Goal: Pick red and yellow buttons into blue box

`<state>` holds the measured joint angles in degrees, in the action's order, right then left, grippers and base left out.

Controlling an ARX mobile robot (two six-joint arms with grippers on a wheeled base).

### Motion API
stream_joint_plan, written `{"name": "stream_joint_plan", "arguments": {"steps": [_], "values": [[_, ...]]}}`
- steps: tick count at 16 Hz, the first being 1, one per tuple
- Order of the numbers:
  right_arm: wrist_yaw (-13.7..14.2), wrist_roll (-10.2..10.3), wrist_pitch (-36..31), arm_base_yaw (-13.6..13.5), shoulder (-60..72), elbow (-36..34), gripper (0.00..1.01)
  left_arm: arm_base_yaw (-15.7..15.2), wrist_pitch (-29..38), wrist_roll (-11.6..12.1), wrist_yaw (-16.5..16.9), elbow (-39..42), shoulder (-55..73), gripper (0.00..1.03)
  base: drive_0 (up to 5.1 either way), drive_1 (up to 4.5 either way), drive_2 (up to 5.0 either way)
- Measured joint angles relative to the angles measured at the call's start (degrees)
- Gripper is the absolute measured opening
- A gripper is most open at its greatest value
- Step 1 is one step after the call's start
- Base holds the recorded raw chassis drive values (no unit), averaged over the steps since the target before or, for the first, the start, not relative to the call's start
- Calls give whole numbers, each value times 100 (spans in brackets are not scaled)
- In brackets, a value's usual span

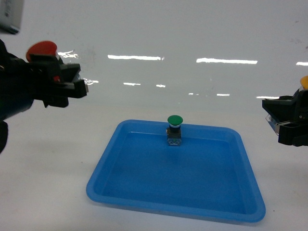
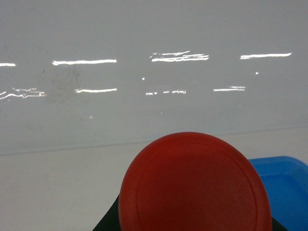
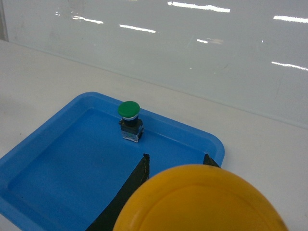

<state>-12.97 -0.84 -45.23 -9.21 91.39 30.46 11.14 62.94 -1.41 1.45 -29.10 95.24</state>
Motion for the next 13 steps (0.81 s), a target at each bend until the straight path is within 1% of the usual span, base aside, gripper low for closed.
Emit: {"name": "stream_joint_plan", "arguments": {"steps": [2,3,5,6,8,10,11,13], "values": [[22,-2,11,-98,0,0,28,-31,103,37,-2,264,-341,25,0,0,0],[66,-11,-127,-142,-4,-31,28,-68,90,37,-17,332,-369,25,0,0,0],[160,-17,-240,-208,-81,-48,28,-101,66,39,-42,341,-352,25,0,0,0],[203,-22,-341,-282,-122,-46,28,-101,70,37,-39,341,-352,25,0,0,0],[267,-24,-232,-385,-188,-46,28,-83,70,39,-35,341,-352,25,0,0,0],[354,-33,-380,-474,-286,-66,28,-85,72,39,-37,341,-352,25,0,0,0],[376,-72,-372,-511,-450,-83,28,-85,70,37,-37,341,-352,25,0,0,0],[437,-306,-348,-498,-916,-177,28,-85,70,39,-37,341,-352,25,0,0,0]]}}
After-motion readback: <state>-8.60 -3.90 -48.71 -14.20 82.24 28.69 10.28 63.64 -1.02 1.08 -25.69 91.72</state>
